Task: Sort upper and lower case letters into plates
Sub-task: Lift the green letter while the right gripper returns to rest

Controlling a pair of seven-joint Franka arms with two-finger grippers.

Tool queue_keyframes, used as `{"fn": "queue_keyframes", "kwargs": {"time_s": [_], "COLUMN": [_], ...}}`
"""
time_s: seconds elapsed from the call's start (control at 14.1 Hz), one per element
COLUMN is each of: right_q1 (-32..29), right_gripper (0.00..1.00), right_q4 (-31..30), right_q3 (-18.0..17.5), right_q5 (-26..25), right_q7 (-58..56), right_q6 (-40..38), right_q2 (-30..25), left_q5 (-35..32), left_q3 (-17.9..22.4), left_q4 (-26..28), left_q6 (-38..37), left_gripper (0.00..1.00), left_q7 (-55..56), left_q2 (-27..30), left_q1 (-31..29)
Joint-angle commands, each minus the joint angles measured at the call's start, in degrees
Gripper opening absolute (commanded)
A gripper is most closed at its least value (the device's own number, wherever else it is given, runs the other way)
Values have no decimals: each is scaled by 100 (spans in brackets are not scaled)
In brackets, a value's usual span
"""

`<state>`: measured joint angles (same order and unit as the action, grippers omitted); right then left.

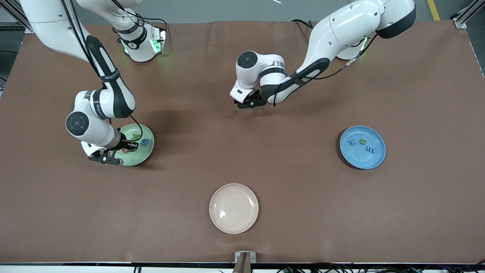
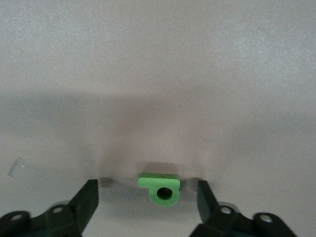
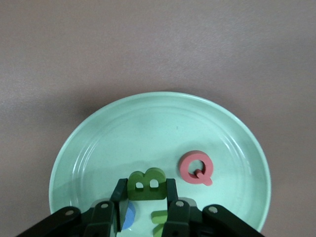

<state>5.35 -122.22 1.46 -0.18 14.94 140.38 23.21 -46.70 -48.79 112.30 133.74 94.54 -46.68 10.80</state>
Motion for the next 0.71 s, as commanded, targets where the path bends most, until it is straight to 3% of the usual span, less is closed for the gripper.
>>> {"fn": "queue_keyframes", "kwargs": {"time_s": [0.0, 0.07, 0.14, 0.21, 0.5, 0.64], "right_q1": [-17, -8, 1, 1, 10, 10], "right_gripper": [11, 28, 83, 100, 100, 100], "right_q4": [-38, -30, -29, -12, 154, 618], "right_q3": [-49, -49, -58, -58, -58, -58], "right_q5": [132, 132, 132, 132, 123, 115], "right_q7": [18, 18, 18, 18, -43, -44], "right_q6": [121, 112, 112, 77, -141, -990], "right_q2": [35, 35, 26, 26, -44, -79], "left_q5": [-41, -49, -49, -49, -85, -85], "left_q3": [36, 37, 45, 54, 212, 247], "left_q4": [-41, -41, -41, -41, -41, -41], "left_q6": [47, 47, 47, 56, 302, 302], "left_gripper": [84, 80, 75, 71, 69, 64], "left_q7": [82, 82, 82, 82, 82, 82], "left_q2": [-7, -7, -7, -7, -7, -7], "left_q1": [27, 27, 27, 27, 97, 115]}}
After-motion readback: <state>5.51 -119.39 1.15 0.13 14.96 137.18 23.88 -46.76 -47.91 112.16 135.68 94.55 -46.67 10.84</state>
